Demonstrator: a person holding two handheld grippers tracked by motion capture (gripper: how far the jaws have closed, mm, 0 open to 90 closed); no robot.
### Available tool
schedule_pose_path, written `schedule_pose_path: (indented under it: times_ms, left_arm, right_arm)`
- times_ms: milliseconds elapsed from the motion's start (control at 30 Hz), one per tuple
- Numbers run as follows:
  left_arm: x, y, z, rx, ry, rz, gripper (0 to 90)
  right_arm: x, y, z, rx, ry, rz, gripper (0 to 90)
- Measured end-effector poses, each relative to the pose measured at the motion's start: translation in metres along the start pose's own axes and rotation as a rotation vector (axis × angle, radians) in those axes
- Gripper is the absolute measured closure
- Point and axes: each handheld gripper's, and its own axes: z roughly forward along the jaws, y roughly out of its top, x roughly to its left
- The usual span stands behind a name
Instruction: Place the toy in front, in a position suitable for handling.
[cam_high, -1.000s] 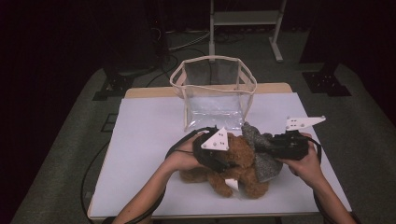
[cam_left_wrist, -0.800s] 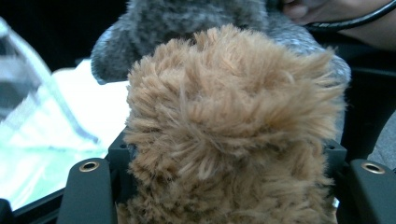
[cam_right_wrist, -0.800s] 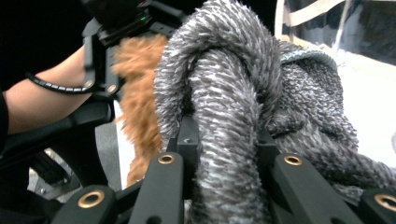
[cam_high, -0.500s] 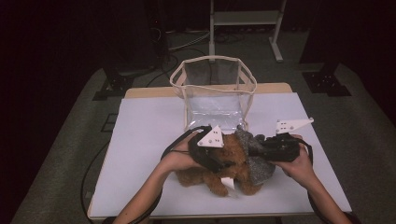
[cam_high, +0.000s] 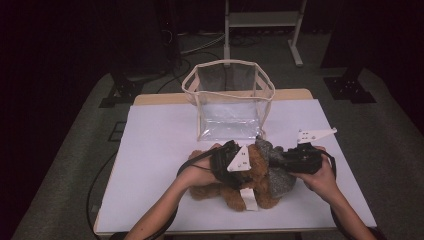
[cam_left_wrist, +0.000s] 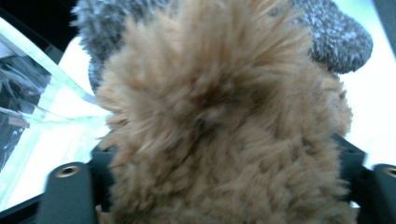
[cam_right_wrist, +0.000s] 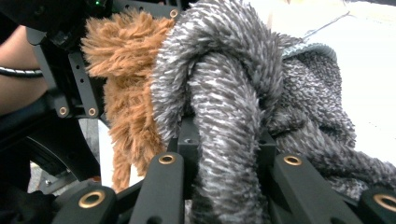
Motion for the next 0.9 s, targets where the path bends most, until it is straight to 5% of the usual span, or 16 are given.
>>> schedule_pose_path:
  times_ms: [167,300,500,767,900]
  left_arm:
    - [0.007,-0.003,-0.012,-0.073,0.007,-0.077,33.6]
    - [0.009,-0.003,-0.017,-0.072,0.013,-0.083,34.1]
    - [0.008,-0.005,-0.023,-0.058,0.0,-0.075,34.3]
    - [0.012,-0.002,-0.032,-0.09,0.015,-0.111,34.7]
    - [0.01,-0.005,-0.027,-0.065,-0.002,-0.113,34.6]
  right_arm:
    - [0.003,0.004,-0.004,-0.034,-0.006,-0.008,72.0]
    - [0.002,0.001,-0.004,-0.037,0.013,0.003,71.9]
    - [-0.003,-0.013,0.002,0.031,0.014,0.033,72.4]
    - [0.002,0.005,0.0,-0.011,0.002,0.006,72.3]
    - [0.002,-0.007,0.002,0.048,0.01,0.017,72.3]
